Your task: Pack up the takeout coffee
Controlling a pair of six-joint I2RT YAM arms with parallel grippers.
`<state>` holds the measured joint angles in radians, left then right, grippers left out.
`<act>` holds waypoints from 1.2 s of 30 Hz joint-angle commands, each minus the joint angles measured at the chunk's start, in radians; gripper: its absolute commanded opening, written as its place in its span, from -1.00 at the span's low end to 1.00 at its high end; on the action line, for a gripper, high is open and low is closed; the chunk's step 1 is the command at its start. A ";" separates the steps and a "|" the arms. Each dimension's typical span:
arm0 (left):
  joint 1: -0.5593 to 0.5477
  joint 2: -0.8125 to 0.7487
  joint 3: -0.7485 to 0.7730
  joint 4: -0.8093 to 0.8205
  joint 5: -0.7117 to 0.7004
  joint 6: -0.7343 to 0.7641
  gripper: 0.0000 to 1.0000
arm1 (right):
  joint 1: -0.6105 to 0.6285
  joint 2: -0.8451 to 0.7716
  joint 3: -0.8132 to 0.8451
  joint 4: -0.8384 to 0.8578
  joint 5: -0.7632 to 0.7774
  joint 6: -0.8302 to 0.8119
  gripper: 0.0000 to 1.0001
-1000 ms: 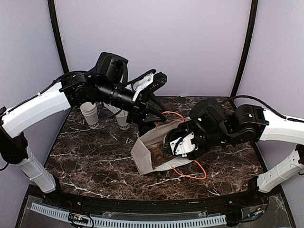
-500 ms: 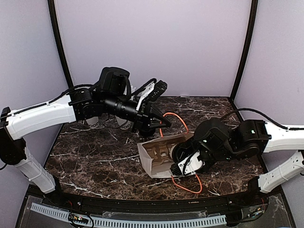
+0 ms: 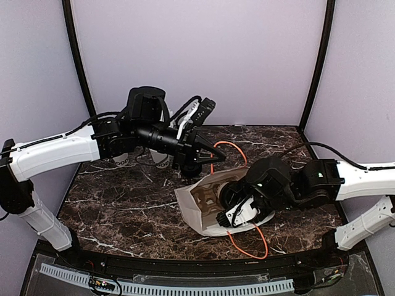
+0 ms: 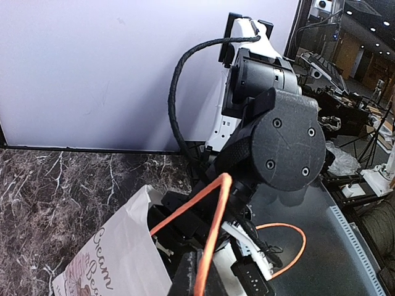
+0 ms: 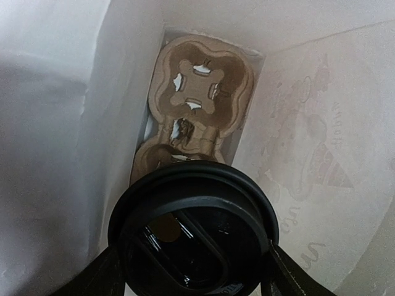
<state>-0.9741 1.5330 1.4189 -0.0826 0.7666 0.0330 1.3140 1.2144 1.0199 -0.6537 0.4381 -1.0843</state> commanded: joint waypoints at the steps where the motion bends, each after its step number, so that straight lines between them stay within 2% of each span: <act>1: -0.002 -0.009 0.004 0.039 0.032 -0.018 -1.00 | -0.022 0.046 0.037 -0.010 0.000 0.011 0.40; 8: -0.001 -0.004 0.004 0.036 0.037 -0.015 -1.00 | -0.058 0.083 0.121 -0.035 -0.046 0.053 0.40; 12: -0.002 0.001 0.009 0.025 0.039 -0.011 -1.00 | -0.058 0.086 0.134 -0.009 -0.020 0.043 0.40; 18: -0.002 0.006 0.008 0.035 0.046 -0.019 -1.00 | -0.059 0.117 0.109 0.025 0.020 0.046 0.40; 30: 0.001 -0.012 0.004 -0.036 0.021 0.052 -1.00 | -0.071 0.098 0.107 -0.047 -0.074 0.039 0.40; 36: 0.007 -0.010 0.001 -0.048 0.031 0.069 -1.00 | -0.086 0.080 0.049 0.010 -0.082 0.007 0.40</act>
<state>-0.9737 1.5406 1.4193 -0.1070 0.7887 0.0681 1.2427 1.3205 1.1038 -0.6872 0.3695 -1.0649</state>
